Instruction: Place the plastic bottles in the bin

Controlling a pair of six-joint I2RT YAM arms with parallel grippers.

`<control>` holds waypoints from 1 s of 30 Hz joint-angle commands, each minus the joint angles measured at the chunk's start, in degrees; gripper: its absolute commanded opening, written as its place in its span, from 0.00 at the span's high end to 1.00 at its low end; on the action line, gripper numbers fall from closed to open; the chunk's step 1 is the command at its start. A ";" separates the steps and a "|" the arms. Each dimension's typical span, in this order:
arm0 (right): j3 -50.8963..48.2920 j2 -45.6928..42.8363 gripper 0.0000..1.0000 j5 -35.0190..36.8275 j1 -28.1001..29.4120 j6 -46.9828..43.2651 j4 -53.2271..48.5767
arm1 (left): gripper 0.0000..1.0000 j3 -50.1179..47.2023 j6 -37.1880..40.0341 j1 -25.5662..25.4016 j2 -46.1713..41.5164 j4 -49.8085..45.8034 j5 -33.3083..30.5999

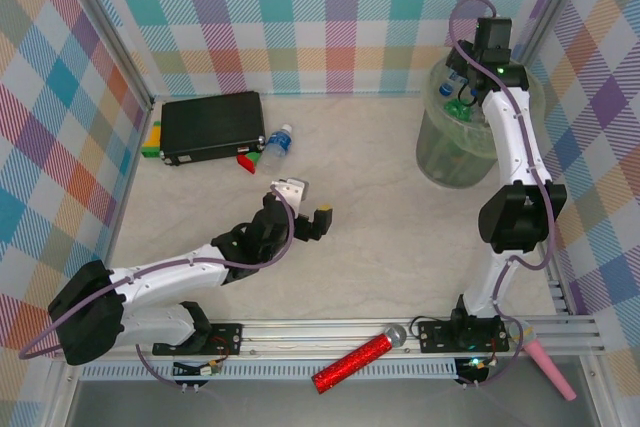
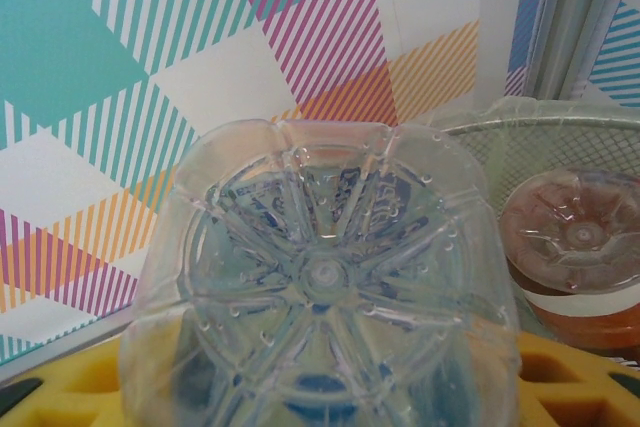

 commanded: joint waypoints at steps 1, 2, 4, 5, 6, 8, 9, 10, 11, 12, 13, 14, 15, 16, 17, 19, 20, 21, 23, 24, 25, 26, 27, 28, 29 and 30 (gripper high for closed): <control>-0.13 -1.02 0.46 -1.85 0.35 -1.72 -6.66 | 0.00 0.51 -0.16 -0.23 -0.53 0.62 0.31; 0.22 -1.98 0.46 -1.91 0.35 -2.10 -6.55 | 0.00 0.42 -0.16 -0.23 -0.60 0.71 0.24; 1.53 -3.75 0.45 -1.99 0.35 -2.62 -6.67 | 0.00 0.42 -0.15 -0.23 -0.77 0.71 0.26; 2.11 -4.72 0.45 -2.08 0.42 -2.87 -6.83 | 0.00 0.41 -0.20 -0.28 -0.75 0.71 0.27; 2.52 -5.81 0.45 -2.28 0.39 -3.10 -6.81 | 0.00 0.42 -0.29 -0.23 -0.80 0.71 0.39; 2.80 -7.74 0.45 -3.17 0.44 -3.42 -7.05 | 0.00 0.42 -0.46 -0.23 -0.90 0.71 0.54; 2.58 -8.59 0.45 -3.73 0.51 -3.31 -7.36 | 0.00 0.42 -0.58 -0.23 -0.98 0.67 0.70; 2.24 -9.30 0.45 -4.52 0.48 -3.30 -7.70 | 0.00 0.42 -0.69 -0.23 -1.12 0.64 0.90; 1.83 -9.86 0.44 -5.08 0.69 -3.27 -8.34 | 0.00 0.33 -0.81 -0.23 -1.19 0.63 1.03; 1.21 -10.34 0.44 -5.28 0.91 -3.05 -9.02 | 0.00 0.33 -0.90 -0.23 -1.32 0.65 1.21; 0.23 -10.82 0.44 -5.53 1.05 -3.02 -9.17 | 0.00 0.33 -1.01 -0.29 -1.35 0.62 1.39; -1.49 -11.54 0.44 -5.66 1.24 -2.86 -8.83 | 0.01 0.33 -1.17 -0.23 -1.46 0.62 1.57; -3.50 -12.44 0.44 -5.62 1.47 -2.76 -8.16 | 0.00 0.25 -1.17 -0.23 -1.58 0.62 1.62; -5.38 -13.13 0.44 -5.69 1.62 -2.63 -7.39 | 0.00 0.24 -1.14 -0.23 -1.61 0.62 1.62; -7.43 -13.94 0.44 -5.68 1.74 -2.39 -6.68 | 0.00 0.18 -1.26 -0.27 -1.69 0.62 1.58; -10.69 -15.11 0.44 -6.46 1.90 -1.69 -6.07 | 0.00 0.15 -1.13 -0.23 -1.95 0.46 1.35; -12.10 -15.55 0.44 -6.94 1.93 -1.54 -6.02 | 0.01 0.05 -1.10 -0.26 -2.05 0.43 1.23; -13.26 -15.94 0.44 -7.33 2.02 -1.38 -6.17 | 0.00 0.07 -1.17 -0.23 -2.16 0.40 1.16; -15.10 -16.44 0.44 -7.65 2.00 -1.48 -6.14 | 0.00 0.05 -1.14 -0.23 -2.30 0.36 1.22; -15.76 -16.46 0.44 -7.90 2.02 -1.58 -6.53 | 0.00 0.06 -1.16 -0.23 -2.14 0.41 1.29; -16.13 -16.44 0.44 -8.33 2.01 -1.75 -6.68 | 0.00 0.15 -1.17 -0.23 -1.98 0.36 1.33; -16.42 -16.25 0.44 -8.94 2.02 -2.02 -7.02 | 0.00 0.28 -1.24 -0.23 -1.88 0.28 1.41; -16.39 -15.69 0.44 -9.64 2.02 -2.26 -7.64 | 0.00 0.32 -1.26 -0.23 -1.79 0.27 1.55; -15.91 -14.97 0.44 -10.03 2.02 -2.43 -8.52 | 0.00 0.41 -1.31 -0.24 -1.70 0.19 1.64; -15.06 -13.99 0.44 -10.03 2.02 -2.52 -9.79 | 0.00 0.42 -1.42 -0.23 -1.74 0.22 1.68; -14.17 -12.96 0.44 -9.97 2.01 -2.66 -10.94 | 0.00 0.42 -1.45 -0.23 -1.73 0.27 1.76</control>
